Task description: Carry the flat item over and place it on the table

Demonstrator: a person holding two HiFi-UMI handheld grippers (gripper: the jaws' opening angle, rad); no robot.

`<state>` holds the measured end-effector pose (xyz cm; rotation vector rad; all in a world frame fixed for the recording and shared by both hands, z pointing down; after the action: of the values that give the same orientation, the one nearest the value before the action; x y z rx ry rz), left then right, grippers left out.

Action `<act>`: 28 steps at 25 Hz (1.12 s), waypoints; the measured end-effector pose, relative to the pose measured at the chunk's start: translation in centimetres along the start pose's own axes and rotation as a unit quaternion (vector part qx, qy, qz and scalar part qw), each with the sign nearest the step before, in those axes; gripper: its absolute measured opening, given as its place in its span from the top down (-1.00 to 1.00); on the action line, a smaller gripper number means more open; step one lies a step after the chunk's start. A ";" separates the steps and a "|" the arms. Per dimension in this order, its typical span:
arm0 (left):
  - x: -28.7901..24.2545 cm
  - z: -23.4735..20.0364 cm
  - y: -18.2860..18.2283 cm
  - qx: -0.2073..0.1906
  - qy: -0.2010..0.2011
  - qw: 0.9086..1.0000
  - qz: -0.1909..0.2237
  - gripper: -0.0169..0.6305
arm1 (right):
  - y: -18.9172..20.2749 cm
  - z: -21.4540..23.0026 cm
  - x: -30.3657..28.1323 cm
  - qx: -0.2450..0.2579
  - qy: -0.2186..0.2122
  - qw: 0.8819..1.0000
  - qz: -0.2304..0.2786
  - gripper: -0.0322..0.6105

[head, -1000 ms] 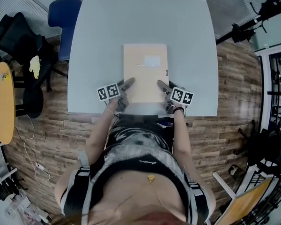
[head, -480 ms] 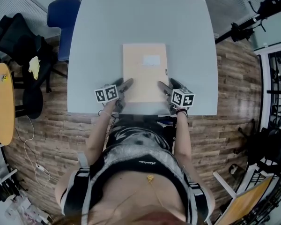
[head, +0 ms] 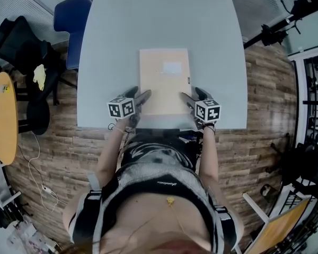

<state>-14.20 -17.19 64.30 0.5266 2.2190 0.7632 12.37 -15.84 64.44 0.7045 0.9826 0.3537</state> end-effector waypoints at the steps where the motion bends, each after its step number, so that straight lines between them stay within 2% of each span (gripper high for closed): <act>1: 0.1 0.0 -0.1 -0.002 -0.001 1.000 0.002 -0.03 | 0.0 -0.1 0.1 0.000 0.000 1.000 -0.001 -0.15; 13: 0.6 2.1 -1.2 -0.035 0.012 0.999 0.007 -0.03 | -1.4 -1.0 1.6 0.050 0.009 0.999 0.004 -0.09; 18: 0.8 4.4 -1.9 -0.061 0.057 0.997 0.005 -0.02 | -2.2 -2.4 2.4 0.099 0.008 0.995 -0.004 -0.02; 20: 1.0 5.4 -2.2 -0.077 0.070 0.995 0.005 0.11 | -2.7 -2.9 2.8 0.106 0.004 0.994 0.001 0.05; 23: 1.3 7.1 -2.8 -0.104 0.084 0.991 0.016 0.48 | -3.4 -3.7 3.5 0.109 -0.001 0.994 0.014 0.28; 28: 1.7 8.9 -4.0 -0.131 0.097 0.986 0.040 0.79 | -4.8 -5.5 4.8 0.127 -0.011 0.991 0.033 0.58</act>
<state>-9.23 -15.96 55.83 0.4274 2.2358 1.1742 10.05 -14.54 56.16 0.9716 0.9954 0.2796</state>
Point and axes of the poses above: the fingertips, and each gripper's own axes: x backward along the fingers, z to its right, y out of its underside, the point moved 5 cm from there along x, backward along the fingers, and after that the axes turned 1 degree about -x, right-handed, at the moved point
